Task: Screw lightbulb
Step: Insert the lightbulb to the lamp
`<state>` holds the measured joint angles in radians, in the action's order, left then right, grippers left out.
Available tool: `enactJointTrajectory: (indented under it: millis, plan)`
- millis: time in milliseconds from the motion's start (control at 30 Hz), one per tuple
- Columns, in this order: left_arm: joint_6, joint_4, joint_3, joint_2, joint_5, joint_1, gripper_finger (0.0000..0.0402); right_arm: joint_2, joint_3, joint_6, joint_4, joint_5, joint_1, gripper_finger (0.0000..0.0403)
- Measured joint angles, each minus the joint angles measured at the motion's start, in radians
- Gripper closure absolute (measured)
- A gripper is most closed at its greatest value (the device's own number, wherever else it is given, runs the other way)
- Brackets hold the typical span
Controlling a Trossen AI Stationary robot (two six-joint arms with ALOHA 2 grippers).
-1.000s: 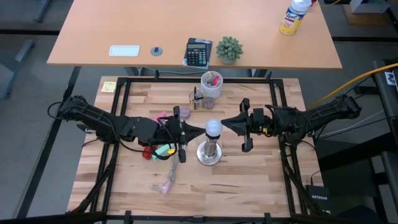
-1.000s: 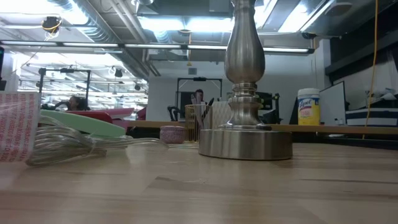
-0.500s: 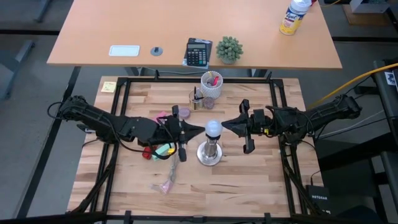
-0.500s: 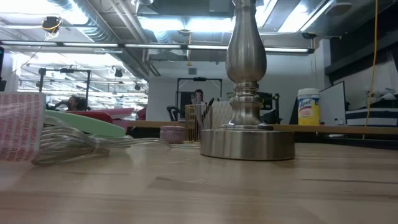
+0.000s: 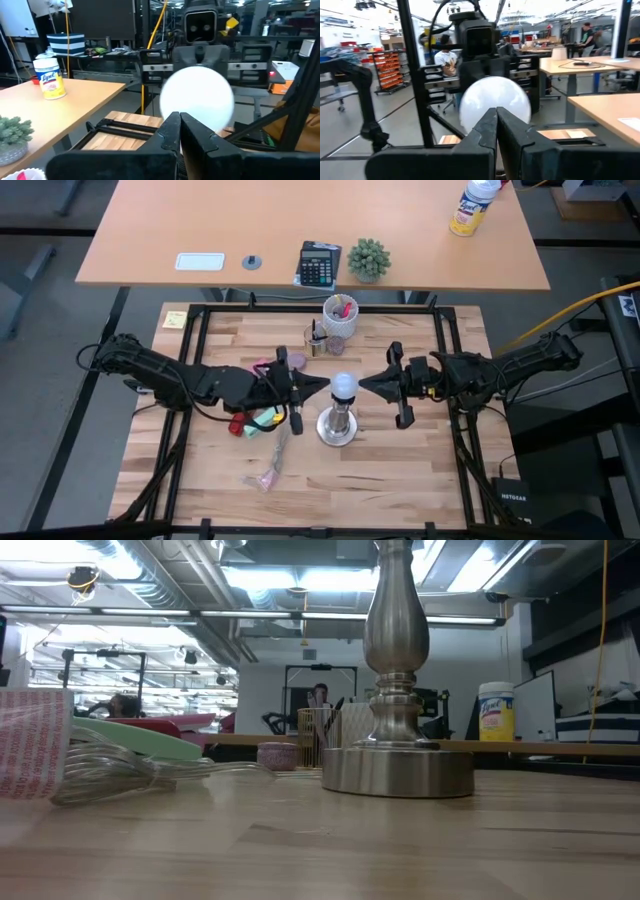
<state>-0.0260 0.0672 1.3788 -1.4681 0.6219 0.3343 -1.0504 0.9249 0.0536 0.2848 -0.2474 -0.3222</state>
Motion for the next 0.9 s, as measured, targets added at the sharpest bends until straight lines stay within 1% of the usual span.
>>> enactJointTrajectory:
  millis: [133,367,900]
  plan:
    - [0.000,0.000,0.000,0.000,-0.001,0.000,0.0399,0.000,0.000,0.002,0.001,0.040,0.000,0.0389]
    - [0.000,-0.001,0.000,0.000,-0.004,-0.006,0.0399,-0.001,0.000,0.021,-0.002,0.044,0.000,0.0389]
    - [0.006,-0.004,0.000,0.000,-0.009,-0.020,0.0399,-0.001,0.000,0.031,0.002,0.128,0.001,0.0389]
